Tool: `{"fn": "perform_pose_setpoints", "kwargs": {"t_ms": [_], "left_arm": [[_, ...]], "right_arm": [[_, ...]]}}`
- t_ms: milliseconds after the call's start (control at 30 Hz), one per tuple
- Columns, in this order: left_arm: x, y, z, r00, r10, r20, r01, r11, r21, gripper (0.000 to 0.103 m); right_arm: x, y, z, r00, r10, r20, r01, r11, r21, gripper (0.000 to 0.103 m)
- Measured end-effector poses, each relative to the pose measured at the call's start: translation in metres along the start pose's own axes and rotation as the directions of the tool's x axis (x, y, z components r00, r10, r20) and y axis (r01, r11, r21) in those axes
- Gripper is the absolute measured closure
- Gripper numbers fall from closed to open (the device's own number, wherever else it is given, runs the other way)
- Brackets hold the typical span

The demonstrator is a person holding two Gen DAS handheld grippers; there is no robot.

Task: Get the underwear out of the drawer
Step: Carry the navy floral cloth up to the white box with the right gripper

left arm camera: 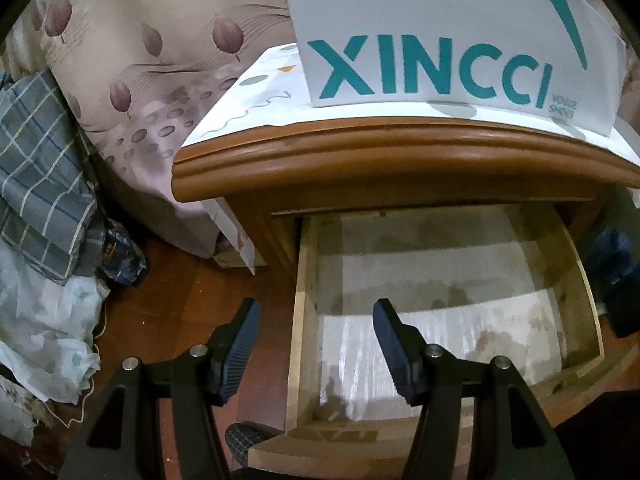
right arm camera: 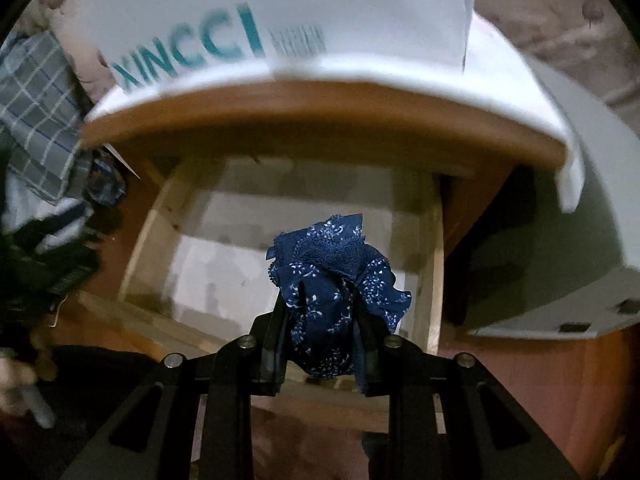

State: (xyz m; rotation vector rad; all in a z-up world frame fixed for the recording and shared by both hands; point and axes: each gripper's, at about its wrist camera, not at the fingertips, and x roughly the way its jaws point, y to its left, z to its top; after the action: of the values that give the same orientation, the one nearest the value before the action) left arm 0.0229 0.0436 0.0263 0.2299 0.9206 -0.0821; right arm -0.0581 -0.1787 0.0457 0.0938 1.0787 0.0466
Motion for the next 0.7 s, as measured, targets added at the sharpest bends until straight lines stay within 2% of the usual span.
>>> {"fn": "perform_pose_setpoints", "kwargs": {"t_ms": [300,433,700], "left_arm": [[-0.003,0.013,0.004,1.000,-0.024,0.008,0.025,0.998,-0.065,0.043],[-0.005,0.018,0.005,1.000,-0.027,0.010,0.028,0.996,-0.086,0.043],[-0.006,0.027,0.007,1.000,-0.021,0.011,0.023,0.991,-0.131,0.043]], "right_arm": [[-0.087,0.013,0.059,0.992,0.018,0.122,-0.014,0.999,-0.036,0.079],[-0.119,0.019,0.094,0.981,-0.002,0.192,0.016,0.997,-0.069,0.079],[-0.133,0.015,0.166,0.970,-0.033,0.240,0.049,0.997,-0.064,0.079]]}}
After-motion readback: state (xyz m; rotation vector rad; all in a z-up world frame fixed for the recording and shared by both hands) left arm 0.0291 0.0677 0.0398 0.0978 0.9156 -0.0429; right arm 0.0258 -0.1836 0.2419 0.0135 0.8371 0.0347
